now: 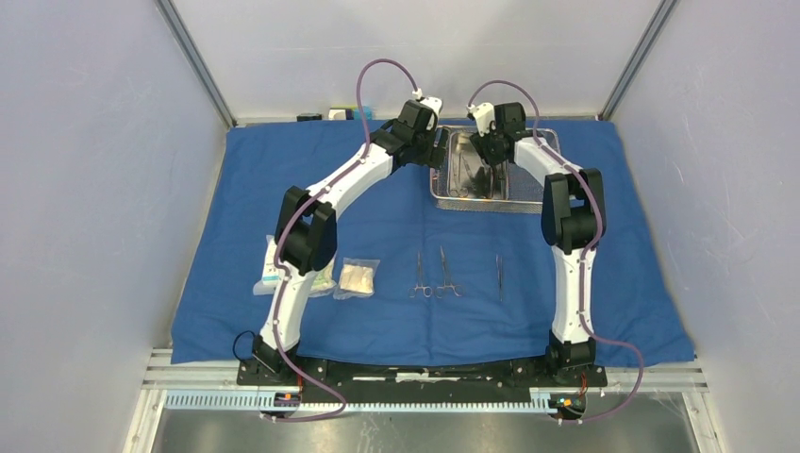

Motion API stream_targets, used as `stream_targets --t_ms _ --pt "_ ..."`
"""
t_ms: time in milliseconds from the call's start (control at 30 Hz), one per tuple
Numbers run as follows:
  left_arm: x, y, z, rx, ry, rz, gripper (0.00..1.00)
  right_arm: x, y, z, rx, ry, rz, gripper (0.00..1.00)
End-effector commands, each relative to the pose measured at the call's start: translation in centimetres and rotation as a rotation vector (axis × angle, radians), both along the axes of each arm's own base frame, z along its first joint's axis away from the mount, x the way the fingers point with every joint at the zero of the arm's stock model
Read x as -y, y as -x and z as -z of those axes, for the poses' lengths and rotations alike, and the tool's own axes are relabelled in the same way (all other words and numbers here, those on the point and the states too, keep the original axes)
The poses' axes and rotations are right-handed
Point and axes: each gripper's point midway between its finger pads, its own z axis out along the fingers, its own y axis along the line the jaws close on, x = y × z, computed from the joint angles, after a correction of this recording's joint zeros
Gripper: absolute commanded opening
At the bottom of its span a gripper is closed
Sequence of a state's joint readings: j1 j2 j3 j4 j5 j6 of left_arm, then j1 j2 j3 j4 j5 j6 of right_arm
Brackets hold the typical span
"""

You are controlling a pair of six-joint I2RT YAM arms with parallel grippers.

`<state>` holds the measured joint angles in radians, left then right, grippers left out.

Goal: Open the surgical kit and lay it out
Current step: Pick up the medical item from the container.

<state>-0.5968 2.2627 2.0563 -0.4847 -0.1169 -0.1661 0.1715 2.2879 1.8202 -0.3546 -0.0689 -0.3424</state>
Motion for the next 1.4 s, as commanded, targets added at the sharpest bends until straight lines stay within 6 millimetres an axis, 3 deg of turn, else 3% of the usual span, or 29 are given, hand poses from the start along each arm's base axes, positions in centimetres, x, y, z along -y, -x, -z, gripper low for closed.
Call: stream_targets --t_ms 0,300,733,900,1067,1367 --pt "-0.2 0.2 -4.5 0.085 0.009 0.051 0.89 -0.2 -0.9 -0.7 0.018 0.017 0.049 0.51" --pt "-0.6 0.7 -5.7 0.109 -0.009 0.077 0.89 0.6 -1.8 -0.4 0.034 0.062 0.148 0.56" --pt "-1.3 1.5 -6.8 0.113 -0.012 0.071 0.89 -0.2 0.6 4.4 -0.129 -0.103 0.170 0.60" --pt "-1.5 1.8 -7.4 0.114 -0.006 0.068 0.89 -0.3 0.9 5.1 -0.160 -0.155 0.174 0.58" --pt "-1.8 2.0 -7.3 0.113 -0.015 0.064 0.89 -1.4 1.1 4.5 -0.162 -0.212 0.153 0.53" --pt "-2.2 2.4 -7.5 0.118 -0.020 0.062 0.89 -1.3 0.7 2.2 -0.112 -0.204 0.123 0.29"
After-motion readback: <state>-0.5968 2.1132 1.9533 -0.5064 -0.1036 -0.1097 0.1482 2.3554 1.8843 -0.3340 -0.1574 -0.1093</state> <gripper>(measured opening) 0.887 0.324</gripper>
